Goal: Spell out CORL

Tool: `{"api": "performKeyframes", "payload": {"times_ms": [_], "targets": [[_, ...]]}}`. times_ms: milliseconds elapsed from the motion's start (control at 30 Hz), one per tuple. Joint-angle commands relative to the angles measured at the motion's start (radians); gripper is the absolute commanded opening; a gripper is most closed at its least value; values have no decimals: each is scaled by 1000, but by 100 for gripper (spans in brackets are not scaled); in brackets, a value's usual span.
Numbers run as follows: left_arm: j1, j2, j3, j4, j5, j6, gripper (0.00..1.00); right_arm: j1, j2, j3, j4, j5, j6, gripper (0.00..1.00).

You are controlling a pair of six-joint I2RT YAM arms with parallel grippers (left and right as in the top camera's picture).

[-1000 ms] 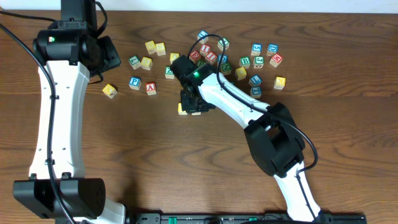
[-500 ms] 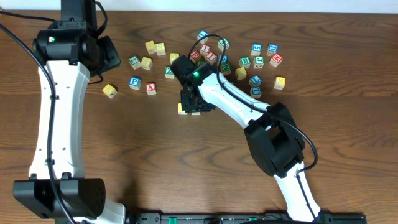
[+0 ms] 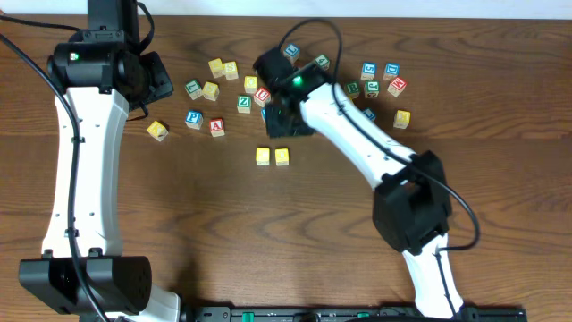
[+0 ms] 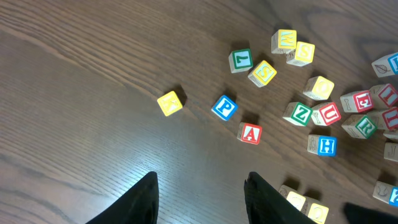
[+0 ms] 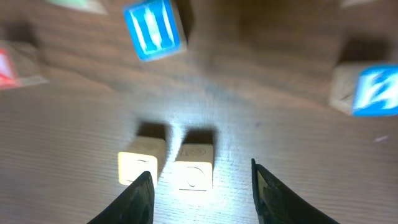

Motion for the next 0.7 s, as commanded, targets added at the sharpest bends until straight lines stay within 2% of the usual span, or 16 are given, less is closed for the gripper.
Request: {"api": "performKeyframes", "payload": {"times_ms": [0,367,567,667], "targets": [[2,-1,11,-2,-10,9,44,-59,-73,72,-14,19,-51,45],[-34,18,11,24,51,9,44,-310,-162,76,-40,-32,-132,48],[-199,106,41,118,70,51,44,-377,-162,76,-59,-37,-143,51],[-264,219,127,118,74,64,44,-406,-162,76,-69,-39,-143,52]]}}
